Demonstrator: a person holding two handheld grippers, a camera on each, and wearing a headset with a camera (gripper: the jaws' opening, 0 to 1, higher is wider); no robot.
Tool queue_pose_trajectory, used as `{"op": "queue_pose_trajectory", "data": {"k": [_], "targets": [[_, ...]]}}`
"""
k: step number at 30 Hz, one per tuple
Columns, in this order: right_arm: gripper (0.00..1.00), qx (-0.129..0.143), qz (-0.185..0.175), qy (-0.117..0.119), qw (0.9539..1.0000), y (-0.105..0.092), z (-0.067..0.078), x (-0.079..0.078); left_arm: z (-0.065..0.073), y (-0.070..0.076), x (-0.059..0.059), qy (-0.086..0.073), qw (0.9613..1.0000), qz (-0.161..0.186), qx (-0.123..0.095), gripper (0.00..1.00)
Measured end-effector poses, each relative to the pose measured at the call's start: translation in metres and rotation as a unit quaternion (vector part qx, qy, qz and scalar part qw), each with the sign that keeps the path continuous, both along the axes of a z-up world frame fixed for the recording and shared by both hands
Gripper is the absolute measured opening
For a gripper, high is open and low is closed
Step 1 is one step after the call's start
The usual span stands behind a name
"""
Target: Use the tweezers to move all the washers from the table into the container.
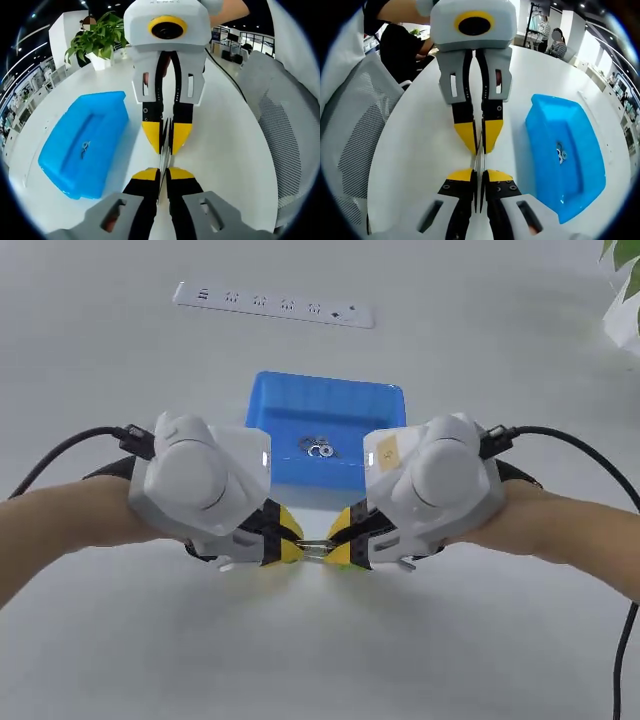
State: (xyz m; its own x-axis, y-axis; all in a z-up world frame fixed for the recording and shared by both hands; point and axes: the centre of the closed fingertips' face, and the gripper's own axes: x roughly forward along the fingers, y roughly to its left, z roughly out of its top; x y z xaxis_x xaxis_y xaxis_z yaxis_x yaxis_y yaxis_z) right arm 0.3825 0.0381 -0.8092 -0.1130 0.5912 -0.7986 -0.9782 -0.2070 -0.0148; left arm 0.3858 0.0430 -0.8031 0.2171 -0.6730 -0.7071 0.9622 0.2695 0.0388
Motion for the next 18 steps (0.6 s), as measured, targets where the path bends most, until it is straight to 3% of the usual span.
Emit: {"op": "queue_pose_trajectory", "data": {"k": [9,11,18], "targets": [[0.12,0.0,-0.005,-0.012,0.9999,-0.0004,-0.0003,-0.0016,0.0002,0.0003,0.0013,0.007,0.9999,0.01,0.001,0.15],[0.13,-0.004,-0.004,-0.016,0.9999,0.0,-0.0003,-0.0028,-0.0001,0.0003,0.0001,0.015,0.9998,0.011,0.001,0.16],[0.22,-0.009,-0.03,-0.017,0.9994,-0.0037,0.001,0.0039,0.0017,0.0028,-0.0045,0.011,0.9998,0.003,0.014,0.21]]}}
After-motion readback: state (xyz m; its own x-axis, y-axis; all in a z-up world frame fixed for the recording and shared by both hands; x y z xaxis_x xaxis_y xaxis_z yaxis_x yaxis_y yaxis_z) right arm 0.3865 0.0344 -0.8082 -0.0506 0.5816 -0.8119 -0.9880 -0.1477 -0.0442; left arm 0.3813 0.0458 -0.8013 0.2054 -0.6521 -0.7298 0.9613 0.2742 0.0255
